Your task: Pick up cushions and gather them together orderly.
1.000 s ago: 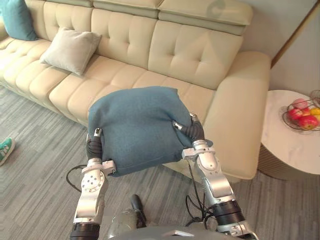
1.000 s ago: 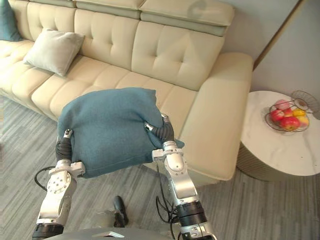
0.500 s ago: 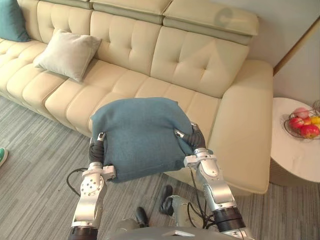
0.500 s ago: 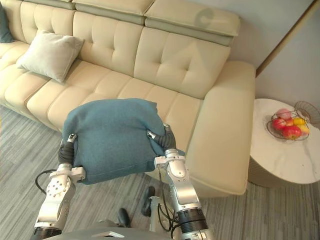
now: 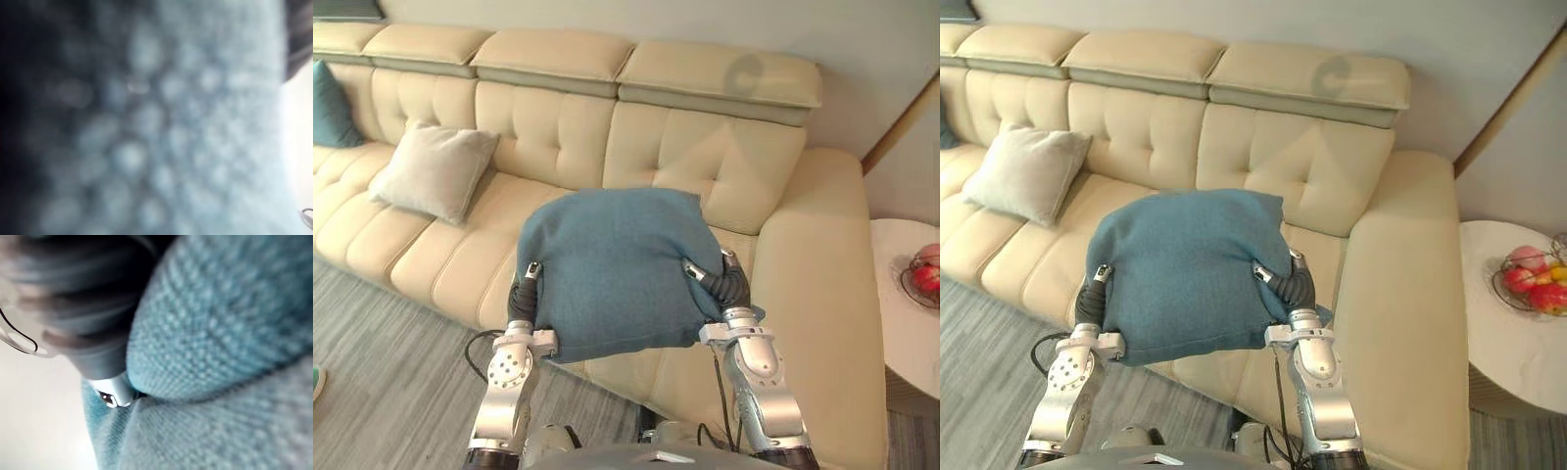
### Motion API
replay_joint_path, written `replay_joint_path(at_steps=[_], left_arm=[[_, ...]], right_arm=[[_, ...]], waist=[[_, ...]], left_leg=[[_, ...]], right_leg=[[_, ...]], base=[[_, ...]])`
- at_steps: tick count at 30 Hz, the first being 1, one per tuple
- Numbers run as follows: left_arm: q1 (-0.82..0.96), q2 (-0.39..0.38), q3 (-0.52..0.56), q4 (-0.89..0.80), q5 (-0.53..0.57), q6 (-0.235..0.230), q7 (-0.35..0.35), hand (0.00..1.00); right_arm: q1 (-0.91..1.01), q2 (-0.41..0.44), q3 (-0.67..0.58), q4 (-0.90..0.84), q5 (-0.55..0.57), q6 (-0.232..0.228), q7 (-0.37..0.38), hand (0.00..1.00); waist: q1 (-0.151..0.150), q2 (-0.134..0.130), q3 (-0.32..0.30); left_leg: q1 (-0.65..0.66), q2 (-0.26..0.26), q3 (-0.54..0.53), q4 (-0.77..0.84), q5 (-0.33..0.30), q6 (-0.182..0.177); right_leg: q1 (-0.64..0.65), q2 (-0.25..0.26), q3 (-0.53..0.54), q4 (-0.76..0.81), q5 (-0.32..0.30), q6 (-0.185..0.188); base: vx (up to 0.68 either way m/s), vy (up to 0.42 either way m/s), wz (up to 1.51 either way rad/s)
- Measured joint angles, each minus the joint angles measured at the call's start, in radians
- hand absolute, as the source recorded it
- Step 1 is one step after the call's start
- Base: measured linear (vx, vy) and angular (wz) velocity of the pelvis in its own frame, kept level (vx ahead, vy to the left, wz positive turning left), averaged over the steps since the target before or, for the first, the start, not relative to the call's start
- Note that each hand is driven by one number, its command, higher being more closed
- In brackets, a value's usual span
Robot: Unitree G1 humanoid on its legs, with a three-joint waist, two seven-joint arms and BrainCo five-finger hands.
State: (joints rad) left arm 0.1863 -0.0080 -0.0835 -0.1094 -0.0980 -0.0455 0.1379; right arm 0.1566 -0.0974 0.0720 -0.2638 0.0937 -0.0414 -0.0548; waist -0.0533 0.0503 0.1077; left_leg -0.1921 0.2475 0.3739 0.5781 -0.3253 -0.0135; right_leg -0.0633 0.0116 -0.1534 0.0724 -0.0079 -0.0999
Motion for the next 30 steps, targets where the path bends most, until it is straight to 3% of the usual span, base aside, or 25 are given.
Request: replay_joint_path(at_steps=[4,5,6,9,10,12,17,19,20,21,23,30], left_arm=[[0.032,-0.01,0.001,-0.01,0.003,0.0,0.0,1.0],[0.057,-0.015,-0.002,-0.038,0.003,0.0,0.0,1.0],[0.069,-0.014,-0.005,-0.054,0.003,0.001,0.0,1.0],[0.086,0.015,0.002,-0.078,0.003,0.002,0.0,1.0],[0.099,0.023,0.002,-0.078,0.001,0.003,0.001,1.0],[0.11,0.026,0.002,-0.084,-0.002,0.003,0.0,1.0],[0.113,0.031,0.009,-0.101,-0.017,0.002,-0.001,1.0],[0.11,0.03,0.024,-0.093,-0.018,0.003,-0.01,1.0],[0.11,0.028,0.033,-0.079,-0.018,0.002,-0.014,1.0],[0.11,0.027,0.036,-0.057,-0.018,0.003,-0.015,1.0],[0.114,0.025,0.035,-0.028,-0.018,0.006,-0.02,1.0],[0.112,0.027,0.033,-0.024,-0.018,0.008,-0.036,1.0]], right_arm=[[0.014,0.0,0.005,0.0,-0.001,0.001,0.0,1.0],[0.027,-0.001,0.009,-0.002,-0.002,0.001,0.0,1.0],[0.036,0.005,0.012,0.0,-0.002,0.002,0.0,1.0],[0.088,0.024,0.04,-0.033,-0.004,0.006,0.0,1.0],[0.089,0.036,0.043,-0.039,-0.008,0.006,0.004,1.0],[0.089,0.05,0.043,-0.039,-0.014,0.006,0.01,1.0],[0.055,0.05,0.043,-0.011,-0.022,0.006,0.013,1.0],[0.017,0.049,0.043,0.049,-0.022,0.006,0.022,1.0],[0.002,0.048,0.044,0.087,-0.022,0.006,0.025,1.0],[-0.003,0.048,0.046,0.118,-0.022,0.006,0.027,1.0],[-0.002,0.045,0.045,0.147,-0.022,0.008,0.031,1.0],[0.001,0.041,0.042,0.207,-0.023,0.008,0.031,1.0]], waist=[[0.03,0.001,0.0],[0.037,0.016,-0.004],[0.043,0.022,-0.001],[0.036,-0.046,-0.021],[0.041,-0.056,-0.026],[0.044,-0.06,-0.028],[0.043,-0.071,-0.03],[0.034,-0.077,-0.029],[0.031,-0.077,-0.029],[0.023,-0.077,-0.029],[0.021,-0.074,-0.03],[0.019,-0.048,-0.04]], left_leg=[[0.006,-0.056,-0.215,-0.253,0.083,-0.029],[0.041,-0.057,-0.286,-0.36,0.174,-0.043],[0.055,-0.053,-0.294,-0.355,0.273,-0.117],[0.073,-0.112,-0.207,-0.343,0.245,-0.078],[0.099,-0.133,-0.162,-0.352,0.238,-0.065],[0.119,-0.15,-0.121,-0.353,0.225,-0.049],[0.105,-0.161,0.017,-0.298,0.15,-0.03],[0.092,-0.157,0.071,-0.276,0.118,-0.032],[0.094,-0.149,0.11,-0.28,0.113,-0.033],[0.1,-0.15,0.124,-0.271,0.12,-0.028],[0.098,-0.161,0.03,-0.241,0.101,-0.035],[0.085,-0.151,-0.047,-0.25,0.099,-0.04]], right_leg=[[0.013,-0.027,0.12,0.031,-0.019,0.07],[0.0,-0.015,0.159,0.068,-0.037,0.115],[-0.007,-0.004,0.188,0.08,-0.053,0.139],[-0.005,-0.081,0.222,0.073,-0.051,0.177],[-0.006,-0.104,0.233,0.061,-0.038,0.196],[-0.008,-0.119,0.262,0.047,-0.025,0.215],[-0.089,-0.113,0.465,-0.02,0.05,0.245],[-0.117,-0.112,0.504,-0.062,0.077,0.217],[-0.131,-0.115,0.484,-0.082,0.073,0.154],[-0.146,-0.121,0.465,-0.074,0.084,0.118],[-0.141,-0.126,0.459,-0.076,0.12,0.163],[-0.105,-0.125,0.386,-0.124,0.149,0.2]], base=[[0.14,0.304,-0.86],[0.1,0.356,-1.0],[0.14,0.477,-0.99],[0.11,0.313,-0.56],[0.1,0.244,-0.7],[0.03,0.171,-0.77],[-0.04,0.14,-1.15],[-0.08,0.091,-1.17],[-0.05,0.092,-1.02],[-0.01,0.081,-0.83],[0.05,0.011,-0.35],[0.03,-0.036,0.18]])
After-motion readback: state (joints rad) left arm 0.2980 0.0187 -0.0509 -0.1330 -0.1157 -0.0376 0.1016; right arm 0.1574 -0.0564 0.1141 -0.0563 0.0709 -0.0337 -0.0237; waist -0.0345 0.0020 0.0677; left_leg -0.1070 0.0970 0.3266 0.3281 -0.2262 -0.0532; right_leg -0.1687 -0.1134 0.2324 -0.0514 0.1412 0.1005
